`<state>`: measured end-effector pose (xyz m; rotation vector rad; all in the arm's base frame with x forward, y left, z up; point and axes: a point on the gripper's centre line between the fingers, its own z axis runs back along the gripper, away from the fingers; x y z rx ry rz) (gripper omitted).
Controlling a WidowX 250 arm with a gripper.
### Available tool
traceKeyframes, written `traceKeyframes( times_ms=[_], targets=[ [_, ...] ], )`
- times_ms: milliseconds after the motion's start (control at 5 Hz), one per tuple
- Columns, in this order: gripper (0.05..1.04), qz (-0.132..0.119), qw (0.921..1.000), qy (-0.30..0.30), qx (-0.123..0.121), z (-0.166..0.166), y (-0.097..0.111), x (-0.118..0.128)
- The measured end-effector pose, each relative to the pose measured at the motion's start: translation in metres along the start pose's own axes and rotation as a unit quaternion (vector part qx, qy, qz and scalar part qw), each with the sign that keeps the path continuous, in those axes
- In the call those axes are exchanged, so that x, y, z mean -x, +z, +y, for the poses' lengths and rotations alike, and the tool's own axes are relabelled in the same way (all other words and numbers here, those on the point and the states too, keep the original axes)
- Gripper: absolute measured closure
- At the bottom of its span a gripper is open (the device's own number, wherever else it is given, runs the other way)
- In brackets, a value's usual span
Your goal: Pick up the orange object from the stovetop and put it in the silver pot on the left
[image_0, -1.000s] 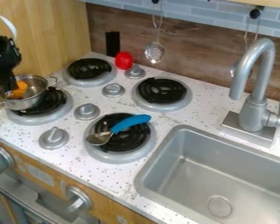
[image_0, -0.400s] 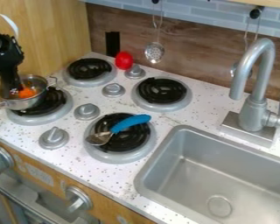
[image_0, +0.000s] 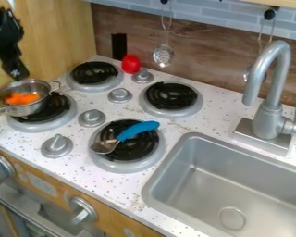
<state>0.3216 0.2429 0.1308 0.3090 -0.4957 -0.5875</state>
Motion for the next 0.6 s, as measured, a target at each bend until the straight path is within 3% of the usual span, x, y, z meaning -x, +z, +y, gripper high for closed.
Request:
traceKeyframes(
  times_ms=[200, 600],
  targets=[
    [0.077, -0.038, 0.9989, -0.026, -0.011, -0.0064, 0.0345, -0.0188],
    [0.078, -0.041, 0.9986, -0.030, -0.014, -0.0062, 0.0384, -0.0210]
  ],
)
